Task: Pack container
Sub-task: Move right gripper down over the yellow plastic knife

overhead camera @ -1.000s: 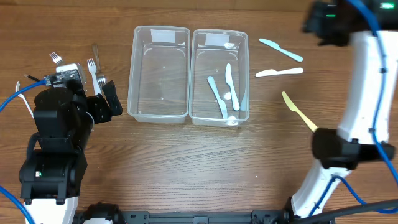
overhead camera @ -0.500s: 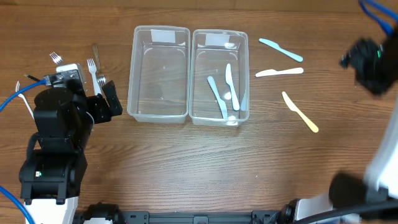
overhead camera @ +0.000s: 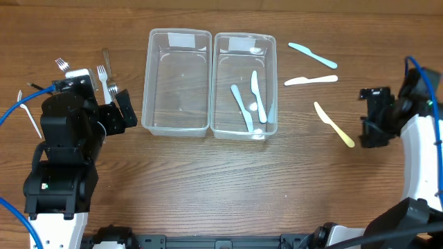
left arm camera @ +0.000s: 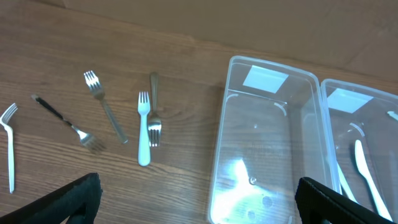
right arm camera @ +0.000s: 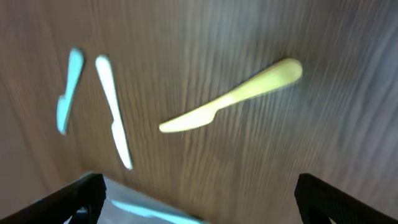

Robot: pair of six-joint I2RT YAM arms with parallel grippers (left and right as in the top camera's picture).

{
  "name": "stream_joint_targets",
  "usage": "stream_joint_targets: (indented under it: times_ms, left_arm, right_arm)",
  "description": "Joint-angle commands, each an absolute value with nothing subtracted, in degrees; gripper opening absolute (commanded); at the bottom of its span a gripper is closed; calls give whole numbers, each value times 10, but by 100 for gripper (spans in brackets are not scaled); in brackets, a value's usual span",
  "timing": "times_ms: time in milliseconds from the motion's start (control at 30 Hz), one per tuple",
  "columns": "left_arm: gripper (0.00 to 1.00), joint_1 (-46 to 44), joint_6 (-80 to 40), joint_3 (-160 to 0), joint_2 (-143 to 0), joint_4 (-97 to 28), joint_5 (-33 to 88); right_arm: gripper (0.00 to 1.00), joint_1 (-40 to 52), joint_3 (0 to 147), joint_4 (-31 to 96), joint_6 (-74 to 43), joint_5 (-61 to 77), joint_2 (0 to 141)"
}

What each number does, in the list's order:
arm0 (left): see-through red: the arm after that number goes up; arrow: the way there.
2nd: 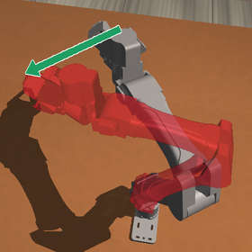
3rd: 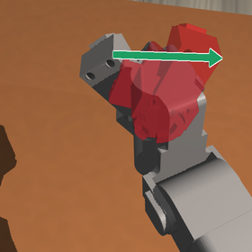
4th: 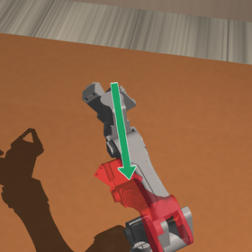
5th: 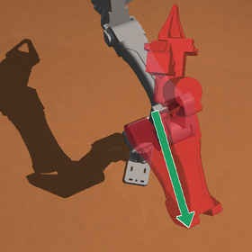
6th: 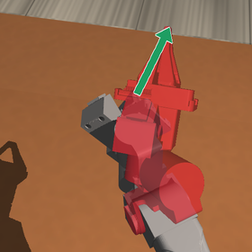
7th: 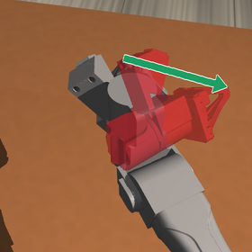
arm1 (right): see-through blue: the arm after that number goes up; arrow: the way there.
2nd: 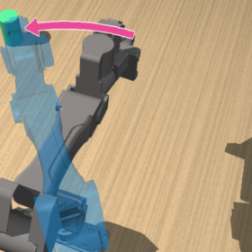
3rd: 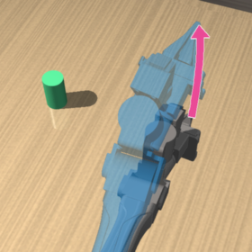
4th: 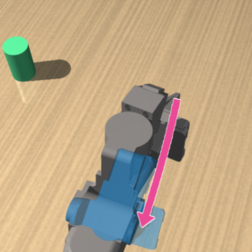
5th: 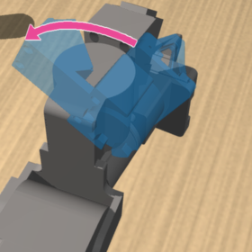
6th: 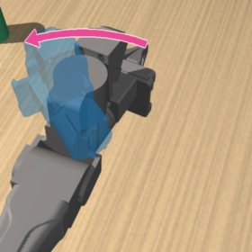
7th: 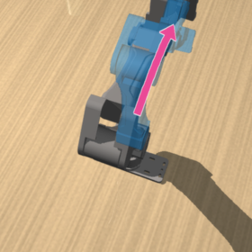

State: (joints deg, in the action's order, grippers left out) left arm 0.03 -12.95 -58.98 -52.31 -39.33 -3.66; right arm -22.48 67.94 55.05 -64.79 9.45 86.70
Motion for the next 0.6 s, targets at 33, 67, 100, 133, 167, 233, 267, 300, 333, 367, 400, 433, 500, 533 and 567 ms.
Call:
stream_joint_targets:
  times_ms: [33, 67, 100, 133, 167, 233, 267, 300, 333, 367, 400, 433, 500, 533, 567]
  left_arm:
    - [100, 4, -116, -603, -524, -392, -31]
    - [100, 4, -116, -603, -524, -392, -31]
    - [100, 4, -116, -603, -524, -392, -31]
    - [100, 4, -116, -603, -524, -392, -31]
    - [100, 4, -116, -603, -524, -392, -31]
    - [100, 4, -116, -603, -524, -392, -31]
    - [100, 4, -116, -603, -524, -392, -31]
    - [100, 4, -116, -603, -524, -392, -31]
    - [100, 4, -116, -603, -524, -392, -31]
    - [100, 4, -116, -603, -524, -392, -31]
    - [100, 4, -116, -603, -524, -392, -31]
    - [100, 4, -116, -603, -524, -392, -31]
    - [100, 4, -116, -603, -524, -392, -31]
    - [100, 4, -116, -603, -524, -392, -31]
    - [100, 4, -116, -603, -524, -392, -31]
  right_arm:
    - [100, -226, 625, 513, -852, 107, 853]
    - [100, -226, 618, 510, -854, 100, 853]
    - [99, -226, 612, 510, -856, 94, 853]
    - [99, -226, 605, 510, -856, 88, 854]
    - [99, -226, 599, 510, -856, 86, 854]
    - [98, -226, 590, 510, -856, 84, 860]
    - [94, -226, 585, 510, -856, 86, 871]
    - [92, -226, 585, 510, -856, 87, 878]
    - [90, -227, 585, 509, -856, 92, 888]
    - [88, -227, 585, 508, -856, 97, 898]
    - [88, -227, 585, 504, -856, 104, 908]
    - [87, -227, 585, 496, -856, 111, 920]
    - [87, -229, 585, 484, -856, 126, 942]
    - [88, -230, 585, 480, -858, 134, 952]
    - [88, -231, 586, 478, -860, 140, 964]
